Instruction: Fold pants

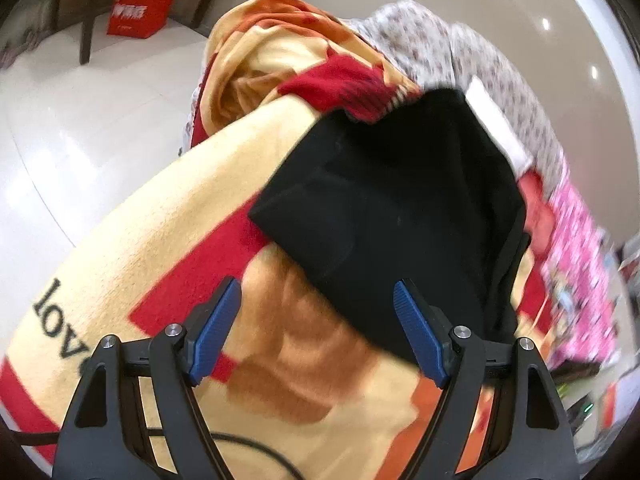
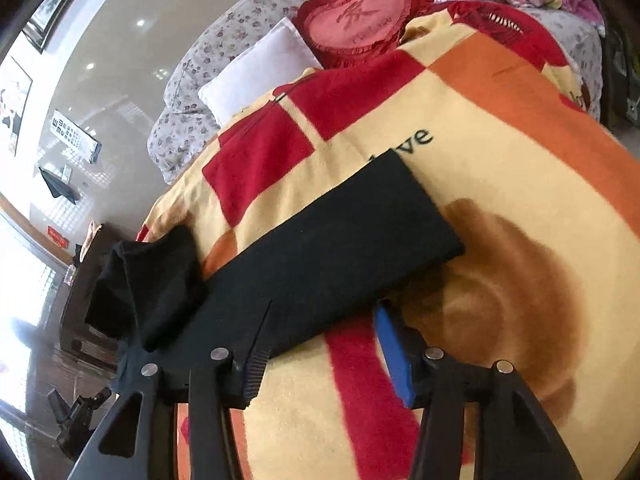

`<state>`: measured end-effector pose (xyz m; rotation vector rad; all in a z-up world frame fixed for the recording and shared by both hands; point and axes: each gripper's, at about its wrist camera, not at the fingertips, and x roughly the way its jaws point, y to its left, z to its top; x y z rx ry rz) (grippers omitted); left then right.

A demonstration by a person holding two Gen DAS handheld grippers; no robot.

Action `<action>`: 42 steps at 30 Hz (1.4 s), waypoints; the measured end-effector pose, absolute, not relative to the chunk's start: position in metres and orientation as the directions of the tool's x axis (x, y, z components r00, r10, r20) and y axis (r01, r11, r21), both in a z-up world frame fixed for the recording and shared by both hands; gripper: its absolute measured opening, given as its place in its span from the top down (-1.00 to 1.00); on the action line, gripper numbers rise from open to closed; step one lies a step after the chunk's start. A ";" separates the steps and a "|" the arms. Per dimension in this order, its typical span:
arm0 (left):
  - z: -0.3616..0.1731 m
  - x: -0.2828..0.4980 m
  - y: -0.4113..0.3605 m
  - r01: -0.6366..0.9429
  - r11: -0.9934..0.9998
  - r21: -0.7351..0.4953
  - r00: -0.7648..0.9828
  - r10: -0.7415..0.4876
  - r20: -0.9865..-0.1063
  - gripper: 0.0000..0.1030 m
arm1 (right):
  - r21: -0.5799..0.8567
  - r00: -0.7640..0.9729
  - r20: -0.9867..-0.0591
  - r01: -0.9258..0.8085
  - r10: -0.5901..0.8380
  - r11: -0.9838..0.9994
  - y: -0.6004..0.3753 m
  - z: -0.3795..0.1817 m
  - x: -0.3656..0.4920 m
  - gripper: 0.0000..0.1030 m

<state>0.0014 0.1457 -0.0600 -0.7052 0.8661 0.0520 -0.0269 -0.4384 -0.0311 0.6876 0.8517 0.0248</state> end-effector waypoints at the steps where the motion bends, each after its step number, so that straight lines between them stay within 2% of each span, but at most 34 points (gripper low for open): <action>1: -0.059 0.004 0.147 -0.328 0.766 -0.553 0.662 -0.231 -0.713 -0.53 | 0.572 0.679 -0.676 0.240 0.286 0.784 -0.436 -0.032 -0.022 0.04; 6: -0.054 0.029 0.132 -0.318 0.788 -0.527 0.649 -0.224 -0.727 -0.53 | 0.588 0.674 -0.668 0.220 0.315 0.778 -0.426 -0.032 -0.001 0.04; 9: -0.055 0.037 0.121 -0.281 0.794 -0.539 0.643 -0.260 -0.720 -0.50 | 0.585 0.683 -0.658 0.199 0.316 0.787 -0.421 -0.033 0.009 0.06; 10: -0.056 0.039 0.118 -0.272 0.797 -0.539 0.645 -0.265 -0.717 -0.40 | 0.579 0.685 -0.657 0.192 0.314 0.793 -0.420 -0.033 0.012 0.23; 11: -0.056 0.043 0.112 -0.257 0.810 -0.527 0.648 -0.260 -0.716 0.02 | 0.571 0.680 -0.662 0.187 0.314 0.799 -0.418 -0.034 0.014 0.50; 12: -0.056 0.047 0.108 -0.248 0.825 -0.508 0.641 -0.254 -0.725 0.61 | 0.554 0.674 -0.672 0.182 0.307 0.812 -0.415 -0.035 0.018 0.67; 13: -0.057 0.049 0.107 -0.242 0.833 -0.497 0.632 -0.253 -0.732 0.72 | 0.545 0.678 -0.672 0.181 0.297 0.819 -0.415 -0.034 0.018 0.83; 16: -0.052 0.048 0.105 -0.217 0.835 -0.506 0.641 -0.269 -0.719 0.75 | 0.584 0.715 -0.622 0.150 0.320 0.798 -0.421 -0.023 0.011 0.90; 20: -0.022 0.029 0.107 -0.131 0.814 -0.566 0.665 -0.351 -0.659 0.78 | 0.613 0.752 -0.557 0.084 0.354 0.786 -0.428 0.012 -0.011 0.91; 26: -0.010 -0.017 0.111 -0.091 0.823 -0.560 0.635 -0.385 -0.670 0.79 | 0.599 0.738 -0.555 0.035 0.383 0.800 -0.436 0.046 -0.059 0.91; 28: -0.029 -0.026 0.113 -0.130 0.847 -0.516 0.588 -0.353 -0.727 0.78 | 0.533 0.694 -0.636 0.078 0.338 0.843 -0.436 0.038 -0.071 0.89; 30: -0.046 -0.029 0.112 -0.149 0.872 -0.466 0.549 -0.319 -0.772 0.78 | 0.395 0.594 -0.768 0.144 0.240 0.907 -0.432 0.017 -0.074 0.77; 33: -0.054 -0.032 0.112 -0.165 0.888 -0.429 0.526 -0.289 -0.800 0.69 | 0.109 0.454 -0.891 0.197 0.008 0.974 -0.423 -0.008 -0.076 0.65; 34: -0.049 -0.035 0.112 -0.167 0.894 -0.417 0.530 -0.275 -0.802 0.65 | 0.049 0.448 -0.893 0.202 -0.048 0.978 -0.423 -0.006 -0.079 0.55; 36: -0.038 -0.038 0.115 -0.172 0.907 -0.385 0.536 -0.242 -0.809 0.54 | 0.025 0.481 -0.872 0.231 -0.092 0.973 -0.428 0.010 -0.084 0.54; 39: -0.017 -0.046 0.119 -0.165 0.932 -0.322 0.564 -0.179 -0.806 0.51 | -0.009 0.562 -0.816 0.226 -0.138 0.974 -0.419 0.047 -0.085 0.49; 40: -0.012 -0.049 0.120 -0.168 0.942 -0.290 0.579 -0.143 -0.803 0.51 | -0.017 0.602 -0.787 0.190 -0.130 0.982 -0.406 0.063 -0.083 0.47; 42: 0.002 -0.056 0.118 -0.180 0.965 -0.190 0.620 -0.039 -0.783 0.50 | 0.011 0.667 -0.743 0.106 -0.063 0.994 -0.380 0.085 -0.077 0.27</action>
